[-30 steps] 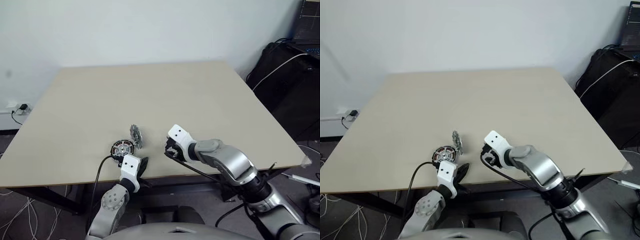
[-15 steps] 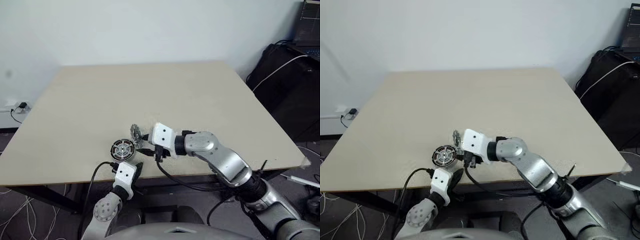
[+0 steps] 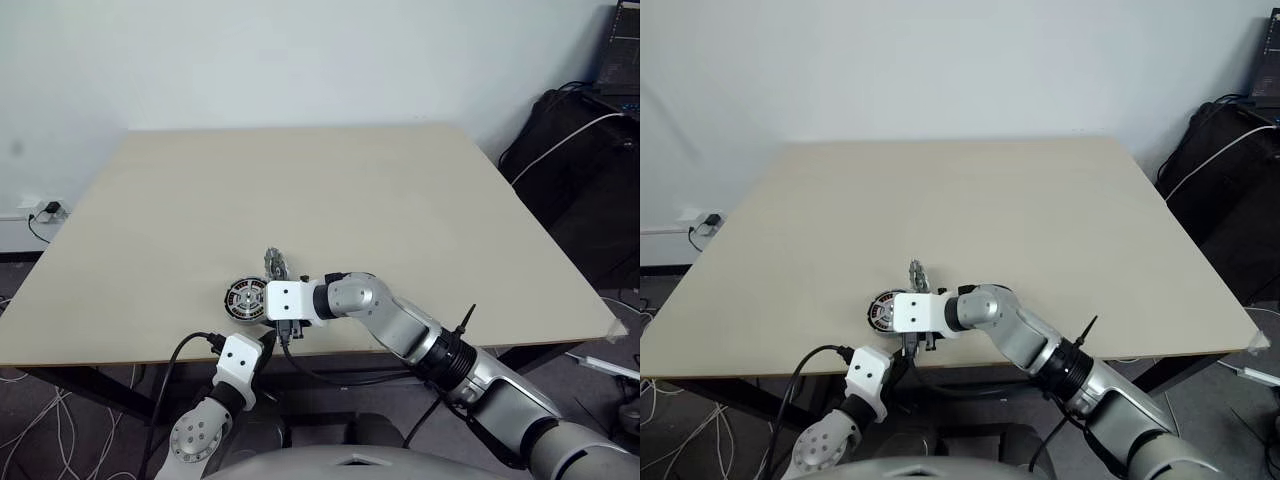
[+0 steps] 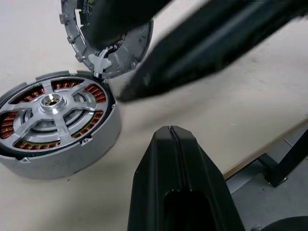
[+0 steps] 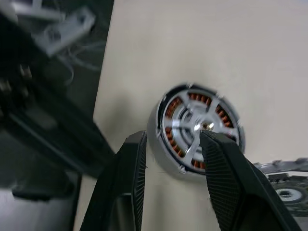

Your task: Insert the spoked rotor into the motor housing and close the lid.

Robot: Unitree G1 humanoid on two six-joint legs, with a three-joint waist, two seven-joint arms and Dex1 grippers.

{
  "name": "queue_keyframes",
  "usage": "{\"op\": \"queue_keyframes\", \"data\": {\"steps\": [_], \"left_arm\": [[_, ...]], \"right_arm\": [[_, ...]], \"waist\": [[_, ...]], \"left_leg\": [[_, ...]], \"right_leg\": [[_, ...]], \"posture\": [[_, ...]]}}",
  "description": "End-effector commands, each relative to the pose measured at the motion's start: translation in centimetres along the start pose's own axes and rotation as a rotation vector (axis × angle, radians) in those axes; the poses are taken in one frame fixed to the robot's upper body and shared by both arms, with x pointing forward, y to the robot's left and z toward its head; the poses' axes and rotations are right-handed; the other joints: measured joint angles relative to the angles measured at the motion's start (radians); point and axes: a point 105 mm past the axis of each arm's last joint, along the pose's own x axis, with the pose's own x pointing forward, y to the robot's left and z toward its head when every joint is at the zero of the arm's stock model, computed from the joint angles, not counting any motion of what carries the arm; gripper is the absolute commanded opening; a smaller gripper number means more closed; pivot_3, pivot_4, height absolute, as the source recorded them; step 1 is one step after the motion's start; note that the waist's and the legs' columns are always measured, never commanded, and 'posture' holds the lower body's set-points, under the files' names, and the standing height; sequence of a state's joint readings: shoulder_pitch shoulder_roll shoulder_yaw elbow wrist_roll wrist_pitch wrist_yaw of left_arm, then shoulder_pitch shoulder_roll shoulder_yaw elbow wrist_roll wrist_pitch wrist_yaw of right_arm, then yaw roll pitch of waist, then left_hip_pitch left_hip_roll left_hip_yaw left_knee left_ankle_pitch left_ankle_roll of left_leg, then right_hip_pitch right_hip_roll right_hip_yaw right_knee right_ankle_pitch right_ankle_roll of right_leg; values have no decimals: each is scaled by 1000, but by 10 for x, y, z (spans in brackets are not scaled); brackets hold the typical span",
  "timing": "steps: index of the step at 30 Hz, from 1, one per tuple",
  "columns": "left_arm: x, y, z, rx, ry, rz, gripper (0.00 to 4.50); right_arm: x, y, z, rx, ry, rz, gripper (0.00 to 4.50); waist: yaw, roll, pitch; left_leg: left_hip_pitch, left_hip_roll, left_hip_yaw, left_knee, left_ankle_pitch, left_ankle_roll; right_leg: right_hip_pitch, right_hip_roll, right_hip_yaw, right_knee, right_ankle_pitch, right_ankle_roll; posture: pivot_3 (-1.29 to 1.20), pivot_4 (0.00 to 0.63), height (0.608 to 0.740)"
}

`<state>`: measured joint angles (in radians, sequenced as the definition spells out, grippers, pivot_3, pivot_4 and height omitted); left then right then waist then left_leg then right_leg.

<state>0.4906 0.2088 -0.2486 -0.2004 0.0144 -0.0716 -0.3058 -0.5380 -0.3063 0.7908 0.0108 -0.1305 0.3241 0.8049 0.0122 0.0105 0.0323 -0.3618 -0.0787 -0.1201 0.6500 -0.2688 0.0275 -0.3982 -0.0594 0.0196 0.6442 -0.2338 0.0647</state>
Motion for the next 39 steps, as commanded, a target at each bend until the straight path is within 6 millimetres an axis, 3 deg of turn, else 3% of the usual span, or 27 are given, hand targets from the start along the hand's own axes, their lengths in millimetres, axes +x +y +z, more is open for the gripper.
{"op": "queue_keyframes", "data": {"steps": [1,23,26,30,39], "left_arm": [[1,0,12,-2,-44,-7,0],[5,-10,19,-39,-47,-13,0],[5,-11,21,-40,-48,-9,0],[5,-10,22,-41,-45,-3,0],[9,-8,16,-47,-34,0,0]], "right_arm": [[7,-5,4,-101,18,6,1876],[36,-17,-15,-151,138,-4,1876],[37,-17,-16,-150,143,1,1291],[37,-16,-17,-147,147,2,119],[36,-14,-18,-136,146,-6,31]], "waist": [[0,0,0],[-10,3,-1],[-16,4,-2],[-24,5,-3],[-23,6,-3]], "left_leg": [[0,0,0,0,0,0],[2,0,0,0,1,-1],[2,0,0,0,1,-1],[3,0,0,0,1,-1],[3,0,-1,0,1,-2]], "right_leg": [[0,0,0,0,0,0],[0,5,1,2,3,-5],[1,5,1,2,3,-5],[1,5,1,3,2,-4],[1,5,1,3,0,-2]], "posture": [[0,0,740],[0,0,740],[0,0,740],[0,0,740],[0,0,740]]}}
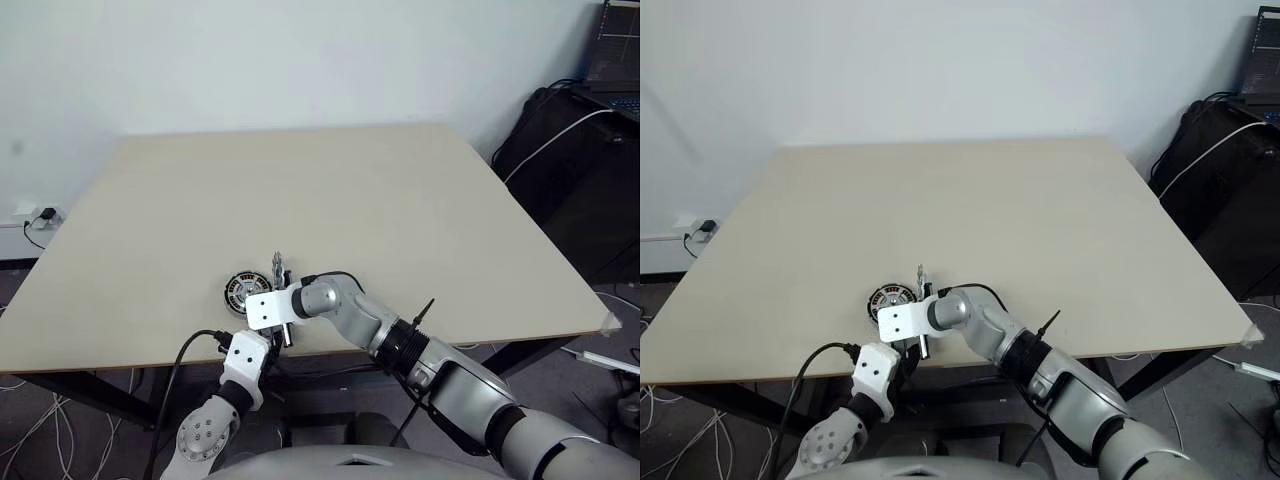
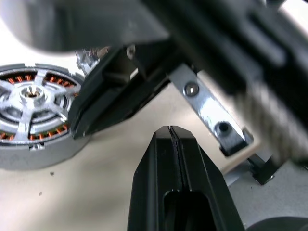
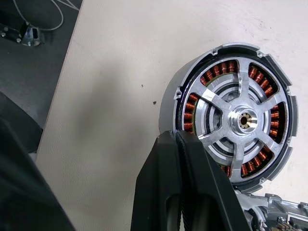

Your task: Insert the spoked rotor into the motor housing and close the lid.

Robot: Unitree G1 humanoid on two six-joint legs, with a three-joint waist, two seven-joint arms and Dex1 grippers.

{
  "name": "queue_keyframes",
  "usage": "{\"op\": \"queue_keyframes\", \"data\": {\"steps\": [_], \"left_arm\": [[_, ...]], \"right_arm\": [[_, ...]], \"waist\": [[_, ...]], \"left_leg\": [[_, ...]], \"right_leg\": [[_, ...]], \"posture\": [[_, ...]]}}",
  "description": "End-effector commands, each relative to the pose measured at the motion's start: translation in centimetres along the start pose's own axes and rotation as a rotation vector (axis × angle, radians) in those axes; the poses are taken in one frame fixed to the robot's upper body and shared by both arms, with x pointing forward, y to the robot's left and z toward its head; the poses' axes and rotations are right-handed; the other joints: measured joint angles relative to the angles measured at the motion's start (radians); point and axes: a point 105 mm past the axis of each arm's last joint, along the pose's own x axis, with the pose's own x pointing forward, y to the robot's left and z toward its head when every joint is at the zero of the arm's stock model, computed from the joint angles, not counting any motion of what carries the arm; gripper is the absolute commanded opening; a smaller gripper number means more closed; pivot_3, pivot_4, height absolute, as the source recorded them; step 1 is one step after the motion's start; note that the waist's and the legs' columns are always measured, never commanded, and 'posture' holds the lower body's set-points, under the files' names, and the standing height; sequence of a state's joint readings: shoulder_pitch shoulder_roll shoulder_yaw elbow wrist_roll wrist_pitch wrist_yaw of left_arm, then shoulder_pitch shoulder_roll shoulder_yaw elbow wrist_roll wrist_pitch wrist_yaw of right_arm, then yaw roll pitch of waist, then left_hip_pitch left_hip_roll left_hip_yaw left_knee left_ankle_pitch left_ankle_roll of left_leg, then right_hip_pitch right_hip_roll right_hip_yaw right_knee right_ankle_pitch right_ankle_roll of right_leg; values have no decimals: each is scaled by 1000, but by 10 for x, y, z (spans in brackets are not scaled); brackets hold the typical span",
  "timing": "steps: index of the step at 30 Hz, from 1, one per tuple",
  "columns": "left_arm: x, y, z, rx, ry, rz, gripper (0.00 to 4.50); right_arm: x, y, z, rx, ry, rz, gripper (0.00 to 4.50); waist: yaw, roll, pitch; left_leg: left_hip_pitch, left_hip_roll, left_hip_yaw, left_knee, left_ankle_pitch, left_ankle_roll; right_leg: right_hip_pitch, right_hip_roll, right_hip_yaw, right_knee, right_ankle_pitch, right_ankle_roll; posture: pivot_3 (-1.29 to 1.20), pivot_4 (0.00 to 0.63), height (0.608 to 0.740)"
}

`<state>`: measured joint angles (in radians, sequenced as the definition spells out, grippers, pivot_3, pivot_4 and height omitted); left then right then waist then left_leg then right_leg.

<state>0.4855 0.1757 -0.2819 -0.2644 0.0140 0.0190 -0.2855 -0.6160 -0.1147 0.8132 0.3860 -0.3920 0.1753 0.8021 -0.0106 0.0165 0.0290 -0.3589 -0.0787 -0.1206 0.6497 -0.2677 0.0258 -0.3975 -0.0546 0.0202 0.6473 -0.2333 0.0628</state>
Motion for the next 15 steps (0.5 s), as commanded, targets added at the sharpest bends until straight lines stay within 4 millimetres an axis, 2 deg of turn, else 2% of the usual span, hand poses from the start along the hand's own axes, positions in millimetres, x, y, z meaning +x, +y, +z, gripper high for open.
{"op": "queue_keyframes", "data": {"steps": [1,15], "left_arm": [[3,1,6,-6,-34,3,0],[7,-2,7,-12,-33,-7,0]], "right_arm": [[-6,-10,3,0,-12,-49,31],[-26,-13,-1,16,-9,-83,31]], "waist": [[0,0,0],[3,0,0]], "left_leg": [[0,0,0,0,0,0],[0,0,0,0,0,0]], "right_leg": [[0,0,0,0,0,0],[0,0,0,-1,1,-1]], "posture": [[0,0,740],[0,0,740]]}}
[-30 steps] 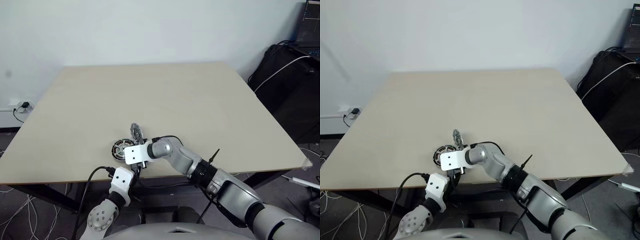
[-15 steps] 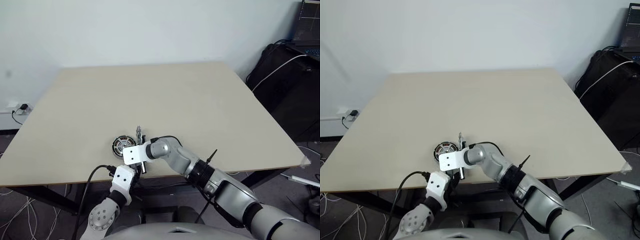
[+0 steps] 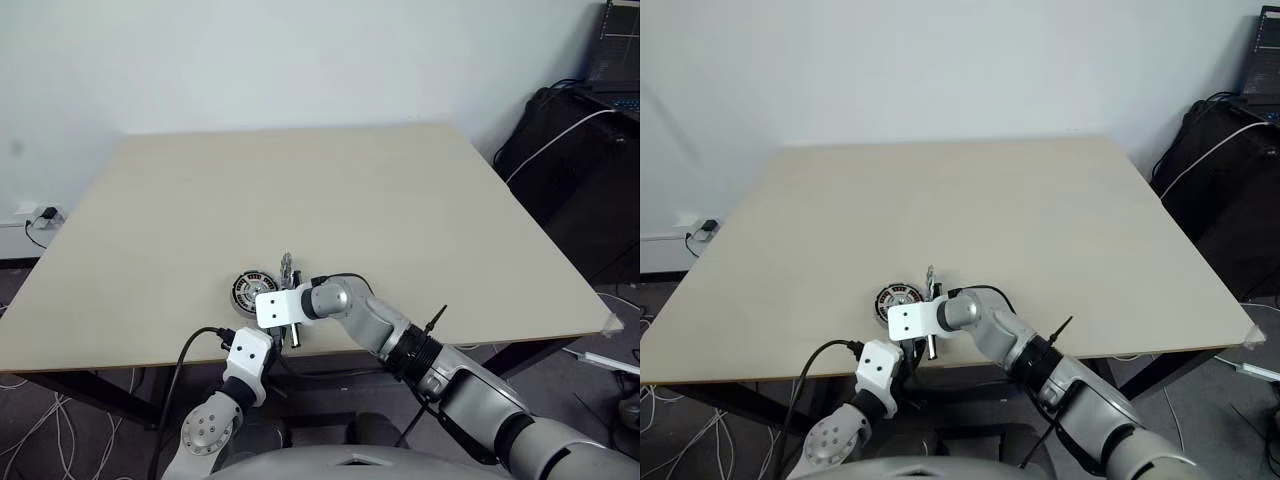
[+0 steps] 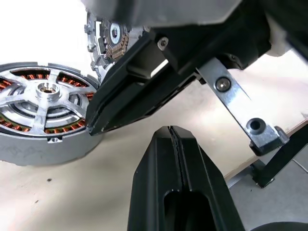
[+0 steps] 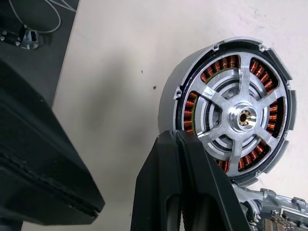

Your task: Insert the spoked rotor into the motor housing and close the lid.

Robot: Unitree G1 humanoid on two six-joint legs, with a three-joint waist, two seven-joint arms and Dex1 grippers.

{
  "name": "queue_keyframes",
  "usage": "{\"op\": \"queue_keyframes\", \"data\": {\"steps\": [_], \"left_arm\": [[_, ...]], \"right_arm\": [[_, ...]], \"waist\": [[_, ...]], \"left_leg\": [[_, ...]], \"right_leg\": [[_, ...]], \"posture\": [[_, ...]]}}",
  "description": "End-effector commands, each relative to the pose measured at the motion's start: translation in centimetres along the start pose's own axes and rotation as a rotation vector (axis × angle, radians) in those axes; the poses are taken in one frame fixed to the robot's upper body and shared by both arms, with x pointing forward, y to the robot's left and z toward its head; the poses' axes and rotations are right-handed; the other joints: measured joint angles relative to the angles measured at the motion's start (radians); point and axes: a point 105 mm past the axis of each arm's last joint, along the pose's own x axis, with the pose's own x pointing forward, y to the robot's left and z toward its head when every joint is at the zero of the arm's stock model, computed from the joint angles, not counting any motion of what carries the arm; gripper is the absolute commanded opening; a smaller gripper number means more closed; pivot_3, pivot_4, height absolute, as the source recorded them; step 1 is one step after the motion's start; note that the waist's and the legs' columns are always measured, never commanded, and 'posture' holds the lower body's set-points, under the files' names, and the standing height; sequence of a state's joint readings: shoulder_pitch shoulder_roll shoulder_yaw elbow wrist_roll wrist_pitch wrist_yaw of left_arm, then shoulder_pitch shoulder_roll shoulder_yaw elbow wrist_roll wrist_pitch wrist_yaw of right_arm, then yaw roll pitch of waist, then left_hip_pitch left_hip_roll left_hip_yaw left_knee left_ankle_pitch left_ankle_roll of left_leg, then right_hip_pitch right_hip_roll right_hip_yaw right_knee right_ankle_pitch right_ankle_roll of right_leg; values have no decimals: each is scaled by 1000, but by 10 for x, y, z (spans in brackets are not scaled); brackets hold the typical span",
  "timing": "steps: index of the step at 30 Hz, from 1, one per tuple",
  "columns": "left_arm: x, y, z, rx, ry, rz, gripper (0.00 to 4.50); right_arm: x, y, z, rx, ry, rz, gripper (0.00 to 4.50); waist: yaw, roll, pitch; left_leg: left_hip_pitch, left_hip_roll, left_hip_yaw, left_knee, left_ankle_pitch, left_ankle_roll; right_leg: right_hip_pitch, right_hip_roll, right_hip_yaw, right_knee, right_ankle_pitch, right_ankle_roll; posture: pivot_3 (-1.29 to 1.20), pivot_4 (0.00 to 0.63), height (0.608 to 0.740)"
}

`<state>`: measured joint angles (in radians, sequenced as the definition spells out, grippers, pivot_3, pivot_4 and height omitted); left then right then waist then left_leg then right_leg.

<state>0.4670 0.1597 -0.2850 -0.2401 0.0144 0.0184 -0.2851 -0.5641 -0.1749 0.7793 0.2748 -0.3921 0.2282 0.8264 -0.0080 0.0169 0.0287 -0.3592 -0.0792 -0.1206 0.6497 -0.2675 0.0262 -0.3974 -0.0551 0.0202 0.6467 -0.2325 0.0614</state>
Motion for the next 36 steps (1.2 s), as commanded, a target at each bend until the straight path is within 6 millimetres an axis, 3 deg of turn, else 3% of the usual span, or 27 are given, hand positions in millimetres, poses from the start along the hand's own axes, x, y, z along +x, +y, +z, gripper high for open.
{"op": "queue_keyframes", "data": {"steps": [1,13,26,36], "left_arm": [[3,-1,8,-2,-32,-5,0],[8,-4,10,-7,-35,-16,0],[13,-7,18,-6,-40,-41,0],[13,-10,22,-2,-40,-48,0]], "right_arm": [[-14,-15,8,-26,-22,-63,31],[-42,-20,-13,-21,68,-115,31],[-66,-10,-32,26,129,-116,31],[-70,-5,-36,63,147,-116,31]], "waist": [[1,0,0],[8,-1,0],[26,-1,1],[28,-3,2]], "left_leg": [[0,0,0,0,0,0],[-1,0,0,0,0,0],[-1,0,0,0,0,0],[-2,0,0,0,0,1]], "right_leg": [[0,0,0,0,0,0],[0,0,0,-1,-1,2],[0,-2,0,-2,-1,2],[0,-4,0,-2,-1,2]], "posture": [[0,0,740],[0,0,740],[0,0,740],[0,0,740]]}}
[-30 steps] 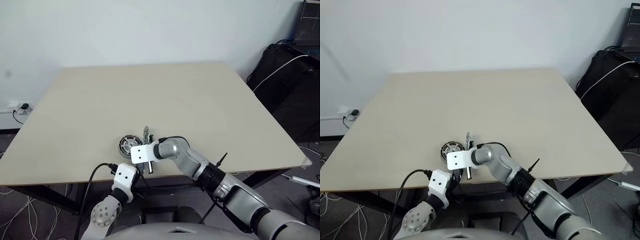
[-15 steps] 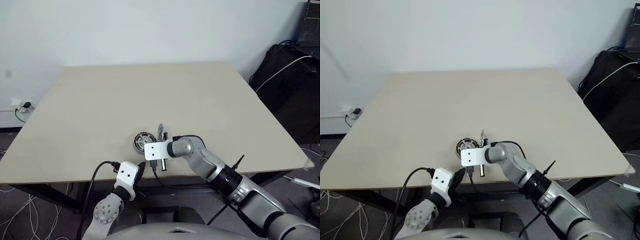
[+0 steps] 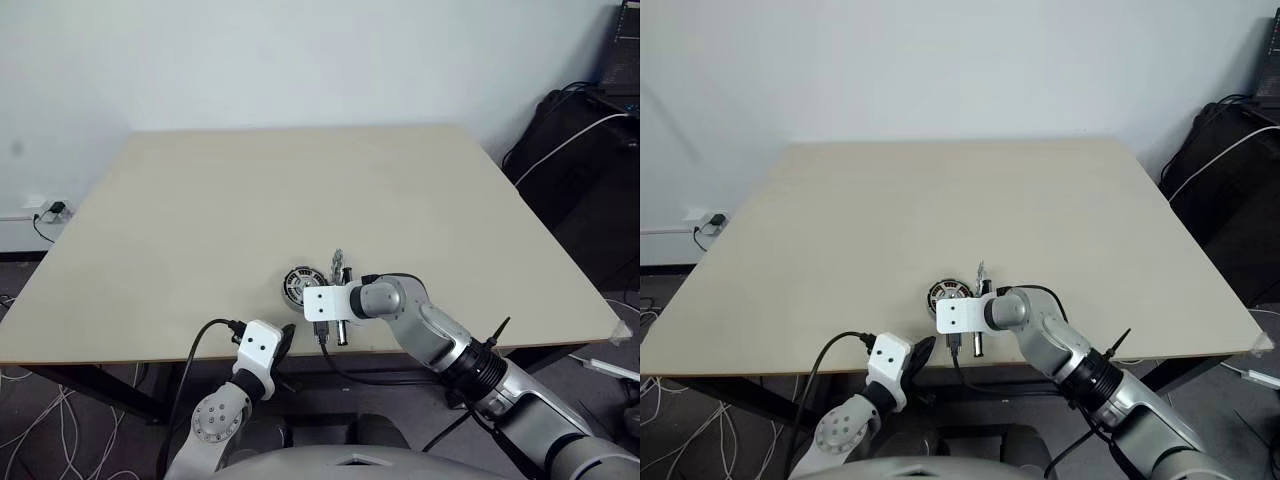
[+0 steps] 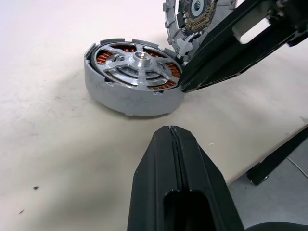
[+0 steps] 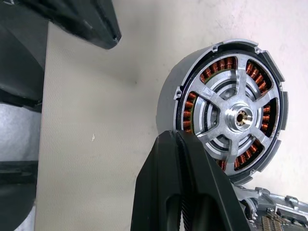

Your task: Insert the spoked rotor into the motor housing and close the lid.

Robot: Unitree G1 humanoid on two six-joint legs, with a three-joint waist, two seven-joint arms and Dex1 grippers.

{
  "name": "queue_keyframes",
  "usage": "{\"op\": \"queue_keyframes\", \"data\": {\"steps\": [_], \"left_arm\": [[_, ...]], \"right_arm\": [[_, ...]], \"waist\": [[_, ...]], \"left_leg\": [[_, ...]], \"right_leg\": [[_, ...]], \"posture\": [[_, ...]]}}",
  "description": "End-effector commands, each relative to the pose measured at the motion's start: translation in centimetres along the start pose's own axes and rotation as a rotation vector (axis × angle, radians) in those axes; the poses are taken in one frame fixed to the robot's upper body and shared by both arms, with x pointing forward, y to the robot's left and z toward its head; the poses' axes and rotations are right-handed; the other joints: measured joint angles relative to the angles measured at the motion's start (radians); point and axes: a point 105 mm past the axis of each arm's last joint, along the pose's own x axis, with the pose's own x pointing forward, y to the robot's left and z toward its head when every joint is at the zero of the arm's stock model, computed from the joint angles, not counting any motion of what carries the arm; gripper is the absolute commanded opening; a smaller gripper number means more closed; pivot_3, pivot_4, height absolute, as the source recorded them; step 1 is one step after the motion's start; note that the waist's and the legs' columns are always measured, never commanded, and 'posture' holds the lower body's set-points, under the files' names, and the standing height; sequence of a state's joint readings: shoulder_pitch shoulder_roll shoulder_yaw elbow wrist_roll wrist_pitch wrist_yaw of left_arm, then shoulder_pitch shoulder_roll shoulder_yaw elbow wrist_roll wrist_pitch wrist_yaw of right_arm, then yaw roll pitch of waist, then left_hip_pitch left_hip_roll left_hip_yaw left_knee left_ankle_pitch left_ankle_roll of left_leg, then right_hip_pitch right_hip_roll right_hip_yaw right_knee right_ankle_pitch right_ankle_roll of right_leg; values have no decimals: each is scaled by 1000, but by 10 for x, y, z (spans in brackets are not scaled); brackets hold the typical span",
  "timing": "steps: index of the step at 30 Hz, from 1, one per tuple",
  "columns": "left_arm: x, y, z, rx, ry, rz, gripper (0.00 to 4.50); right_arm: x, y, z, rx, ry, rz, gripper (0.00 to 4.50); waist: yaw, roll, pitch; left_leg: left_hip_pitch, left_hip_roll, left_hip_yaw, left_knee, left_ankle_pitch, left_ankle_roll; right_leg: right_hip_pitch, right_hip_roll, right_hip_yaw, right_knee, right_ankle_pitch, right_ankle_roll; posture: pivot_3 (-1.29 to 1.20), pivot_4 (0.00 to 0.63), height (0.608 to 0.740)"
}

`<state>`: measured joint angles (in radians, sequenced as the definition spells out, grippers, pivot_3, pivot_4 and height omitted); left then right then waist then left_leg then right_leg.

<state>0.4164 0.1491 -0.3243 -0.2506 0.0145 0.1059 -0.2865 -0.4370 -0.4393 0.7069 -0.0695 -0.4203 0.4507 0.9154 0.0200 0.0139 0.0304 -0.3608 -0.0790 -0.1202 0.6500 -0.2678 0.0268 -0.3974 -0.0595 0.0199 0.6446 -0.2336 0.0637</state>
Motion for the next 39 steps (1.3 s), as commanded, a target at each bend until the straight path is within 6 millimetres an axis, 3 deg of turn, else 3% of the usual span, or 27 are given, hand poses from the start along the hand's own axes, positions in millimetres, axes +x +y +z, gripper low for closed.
{"op": "queue_keyframes", "data": {"steps": [1,6,9,13,24,28,32,34,37,39], "left_arm": [[1,1,18,11,-62,-1,0],[0,5,14,15,-56,4,0],[0,8,13,15,-53,5,0],[0,9,13,15,-52,0,0],[-1,9,17,21,-55,-5,0],[-2,11,13,19,-48,-7,0],[-1,11,11,21,-44,-11,0],[-1,11,11,21,-45,-11,0],[-1,12,12,25,-51,-8,0],[-1,12,14,39,-61,-7,0]], "right_arm": [[-10,-11,13,-16,-46,-63,31],[-9,-4,14,-23,-56,-36,31],[-10,-5,19,-10,-81,-40,649],[-10,-11,26,28,-111,-92,1912],[-24,-35,46,167,-242,-271,1912],[-40,-46,55,212,-315,-361,1912],[-74,-74,68,315,-480,-561,1912],[-89,-91,59,403,-499,-708,1912],[-106,-106,34,516,-452,-916,1337],[-112,-109,8,580,-364,-1040,694]], "waist": [[0,0,0],[1,-1,1],[1,-1,1],[1,-2,1],[1,-2,1],[1,-2,1],[-1,-1,1],[-1,-1,1],[0,-2,1],[1,-1,1]], "left_leg": [[0,0,0,0,0,0],[0,0,0,0,0,0],[0,0,0,0,0,0],[0,0,0,0,0,0],[0,0,0,0,0,0],[0,0,0,0,0,-1],[0,0,0,0,0,-1],[0,0,0,0,0,-1],[0,0,0,0,-1,-2],[0,0,0,0,-1,-2]], "right_leg": [[0,0,0,0,0,0],[0,0,0,0,0,0],[0,0,0,0,0,0],[0,0,0,0,0,0],[0,0,0,0,0,0],[0,0,0,0,0,0],[0,0,0,0,0,0],[0,0,0,0,0,0],[0,1,0,1,0,1],[0,3,0,1,0,1]], "posture": [[0,0,740],[0,0,740],[0,0,740],[0,0,740],[0,0,740],[0,0,740],[0,0,740],[0,0,740],[0,0,740],[0,0,740]]}}
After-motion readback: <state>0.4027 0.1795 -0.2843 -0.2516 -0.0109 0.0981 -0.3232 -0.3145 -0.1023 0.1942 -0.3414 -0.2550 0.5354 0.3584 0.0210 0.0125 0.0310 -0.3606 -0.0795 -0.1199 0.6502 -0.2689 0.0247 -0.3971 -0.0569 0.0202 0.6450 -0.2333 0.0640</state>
